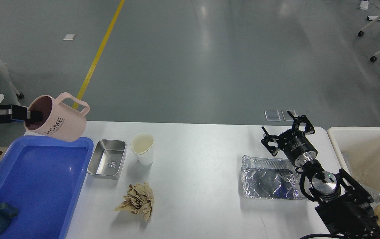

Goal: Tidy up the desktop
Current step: 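Lift the pink mug with the left gripper, then lower the pink mug into the blue tray and release it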

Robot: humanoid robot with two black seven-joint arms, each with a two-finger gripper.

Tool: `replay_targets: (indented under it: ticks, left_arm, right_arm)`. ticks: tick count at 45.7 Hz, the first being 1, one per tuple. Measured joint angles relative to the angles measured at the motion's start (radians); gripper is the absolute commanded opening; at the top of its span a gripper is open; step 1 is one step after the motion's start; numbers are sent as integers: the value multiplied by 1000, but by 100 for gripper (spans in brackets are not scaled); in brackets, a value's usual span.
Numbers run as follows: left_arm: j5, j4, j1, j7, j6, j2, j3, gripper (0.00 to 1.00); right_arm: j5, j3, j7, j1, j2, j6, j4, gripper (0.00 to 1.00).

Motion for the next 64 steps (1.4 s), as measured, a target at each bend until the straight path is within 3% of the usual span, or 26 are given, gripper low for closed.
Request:
replay_targets:
  ticks: [13,34,47,55,64]
  left_arm:
    - [-3,96,47,15,30,34,95,4]
    - [1,234,82,-11,274,-84,468,4]
    - [15,280,254,-12,384,-145,497,4]
    - [15,305,297,-12,415,-197,497,5]
    - [15,307,321,-11,427,-225,497,16]
  right_arm:
    - [0,0,0,0,5,0,-1,100]
    - [0,0,0,-1,0,0,-1,100]
    - [0,0,0,-2,1,0,-16,100]
    - [0,0,0,-2,2,0,-20,100]
    - [-1,-1,0,-2,-1,1,-20,100]
